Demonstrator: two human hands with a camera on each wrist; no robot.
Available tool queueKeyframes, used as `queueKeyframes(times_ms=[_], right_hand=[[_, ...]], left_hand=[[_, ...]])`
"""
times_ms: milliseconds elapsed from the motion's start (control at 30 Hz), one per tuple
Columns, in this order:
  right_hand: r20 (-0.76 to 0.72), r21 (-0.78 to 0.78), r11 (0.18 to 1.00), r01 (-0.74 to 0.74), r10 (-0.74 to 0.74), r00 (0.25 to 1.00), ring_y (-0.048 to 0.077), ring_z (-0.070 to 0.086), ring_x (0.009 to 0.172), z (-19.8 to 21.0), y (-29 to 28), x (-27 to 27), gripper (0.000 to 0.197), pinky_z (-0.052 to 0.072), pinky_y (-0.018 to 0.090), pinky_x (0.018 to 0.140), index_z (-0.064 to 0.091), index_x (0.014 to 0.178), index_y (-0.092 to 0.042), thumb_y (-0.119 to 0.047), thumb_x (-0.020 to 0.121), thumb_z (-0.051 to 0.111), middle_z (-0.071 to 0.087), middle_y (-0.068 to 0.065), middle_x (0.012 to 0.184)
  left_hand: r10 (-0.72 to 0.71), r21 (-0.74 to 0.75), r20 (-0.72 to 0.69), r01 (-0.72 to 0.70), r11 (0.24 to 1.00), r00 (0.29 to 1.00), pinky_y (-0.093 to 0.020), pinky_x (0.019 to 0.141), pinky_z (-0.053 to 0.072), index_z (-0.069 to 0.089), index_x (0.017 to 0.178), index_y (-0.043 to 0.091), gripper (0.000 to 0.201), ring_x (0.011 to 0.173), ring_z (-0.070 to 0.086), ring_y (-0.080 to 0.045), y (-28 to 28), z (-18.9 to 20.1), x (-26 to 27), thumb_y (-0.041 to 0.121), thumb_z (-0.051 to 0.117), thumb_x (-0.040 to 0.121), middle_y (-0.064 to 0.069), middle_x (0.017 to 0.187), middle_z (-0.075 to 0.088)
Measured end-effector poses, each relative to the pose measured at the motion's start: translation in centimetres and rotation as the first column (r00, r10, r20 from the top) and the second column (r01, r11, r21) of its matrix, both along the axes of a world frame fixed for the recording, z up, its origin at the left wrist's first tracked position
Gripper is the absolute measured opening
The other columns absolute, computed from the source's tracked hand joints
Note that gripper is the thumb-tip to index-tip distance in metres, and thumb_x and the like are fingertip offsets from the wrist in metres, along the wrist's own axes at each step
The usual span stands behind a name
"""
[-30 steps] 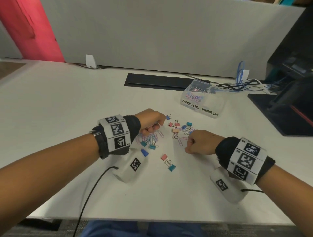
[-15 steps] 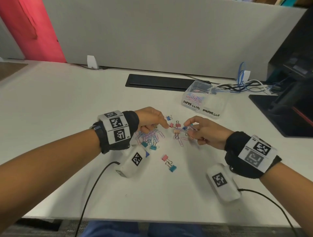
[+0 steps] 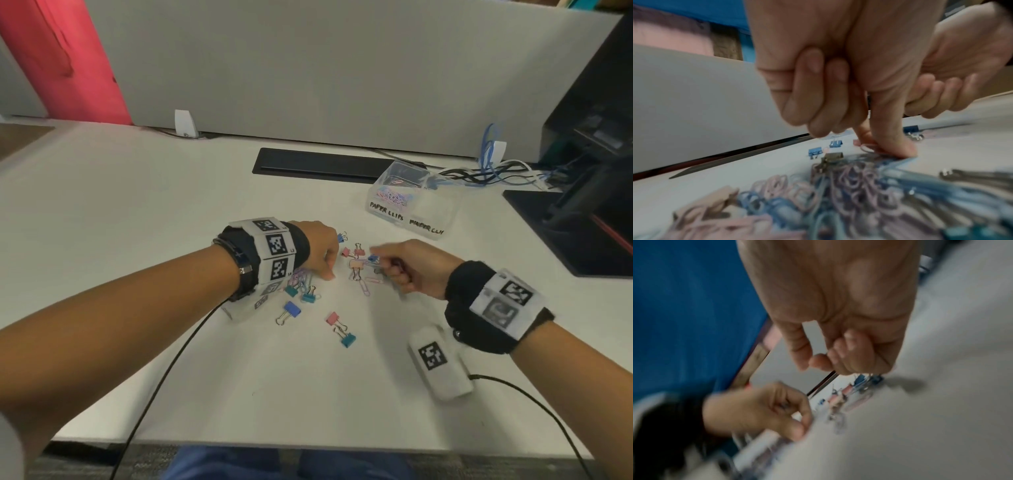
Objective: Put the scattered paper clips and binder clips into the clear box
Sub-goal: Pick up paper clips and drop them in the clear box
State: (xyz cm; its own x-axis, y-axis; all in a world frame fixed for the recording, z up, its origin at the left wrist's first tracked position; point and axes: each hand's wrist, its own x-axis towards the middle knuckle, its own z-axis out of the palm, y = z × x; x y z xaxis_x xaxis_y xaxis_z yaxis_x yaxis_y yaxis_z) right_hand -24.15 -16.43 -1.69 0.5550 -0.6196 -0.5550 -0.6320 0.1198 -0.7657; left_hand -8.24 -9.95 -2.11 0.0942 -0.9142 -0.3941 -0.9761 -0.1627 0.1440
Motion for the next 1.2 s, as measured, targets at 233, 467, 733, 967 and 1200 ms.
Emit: queueKeyframes(times_ms=[233, 467, 733, 967, 1200], right_hand=[[-0.482, -0.439, 0.797, -0.415, 0.182, 0.857, 0.019, 0.043, 0.091, -0.8, 1.7, 1.4, 0.031, 0.035, 0.026, 0.075, 0.043, 0.094, -0.011, -0.029, 0.081, 0.066, 0.049, 0.006, 0.103], [-0.52, -0.418, 0.803, -0.426, 0.173, 0.836, 0.02, 0.043, 0.09, -1.2, 1.6, 2.4, 0.031, 0.036, 0.026, 0.076, 0.036, 0.068, -0.016, -0.024, 0.085, 0.061, 0.053, 0.014, 0.105], [-0.555, -0.442, 0.757, -0.482, 0.192, 0.81, 0.014, 0.041, 0.07, -1.9, 2.1, 2.2, 0.035, 0.028, 0.017, 0.051, 0.029, 0.063, -0.019, -0.022, 0.093, 0.048, 0.041, 0.0, 0.077], [-0.499, -0.503, 0.731, -0.461, 0.19, 0.846, 0.019, 0.045, 0.086, -1.4, 2.3, 2.2, 0.035, 0.038, 0.024, 0.07, 0.034, 0.062, -0.015, -0.014, 0.087, 0.058, 0.047, 0.01, 0.097], [-0.451, -0.514, 0.753, -0.41, 0.169, 0.876, 0.021, 0.046, 0.09, -1.0, 2.6, 2.1, 0.027, 0.037, 0.025, 0.072, 0.054, 0.111, 0.0, -0.01, 0.086, 0.059, 0.055, 0.016, 0.119]], left_hand=[[-0.042, 0.143, 0.084, 0.029, 0.989, 0.996, -0.019, 0.051, 0.025, 0.034, 0.057, 0.02, 0.042, 0.052, 0.029, -0.01, -0.5, -1.0, 0.1, 0.037, 0.046, 0.093, 0.004, 0.059, 0.033], [-0.067, 0.15, 0.087, 0.054, 0.987, 0.994, -0.019, 0.051, 0.025, 0.033, 0.058, 0.021, 0.039, 0.052, 0.029, -0.01, -0.4, -1.0, -0.5, 0.036, 0.05, 0.09, 0.004, 0.059, 0.033], [0.164, 0.052, -0.197, -0.156, 0.986, 0.967, -0.019, 0.054, 0.027, 0.045, 0.078, 0.008, 0.029, 0.056, 0.031, -0.009, 0.1, -0.1, -0.8, 0.028, 0.036, 0.097, -0.001, 0.068, 0.037], [0.464, 0.366, -0.884, -0.533, 0.763, 0.057, -0.006, 0.028, 0.015, 0.024, 0.055, 0.017, 0.027, 0.026, 0.025, -0.007, 0.6, 1.3, 1.1, 0.006, 0.03, 0.079, 0.0, 0.04, 0.04], [0.498, 0.301, -0.723, -0.43, 0.851, 0.479, -0.007, 0.028, 0.02, 0.048, 0.068, 0.01, 0.021, 0.026, 0.028, -0.005, 1.0, 1.5, 0.1, 0.005, 0.041, 0.088, -0.001, 0.055, 0.041]])
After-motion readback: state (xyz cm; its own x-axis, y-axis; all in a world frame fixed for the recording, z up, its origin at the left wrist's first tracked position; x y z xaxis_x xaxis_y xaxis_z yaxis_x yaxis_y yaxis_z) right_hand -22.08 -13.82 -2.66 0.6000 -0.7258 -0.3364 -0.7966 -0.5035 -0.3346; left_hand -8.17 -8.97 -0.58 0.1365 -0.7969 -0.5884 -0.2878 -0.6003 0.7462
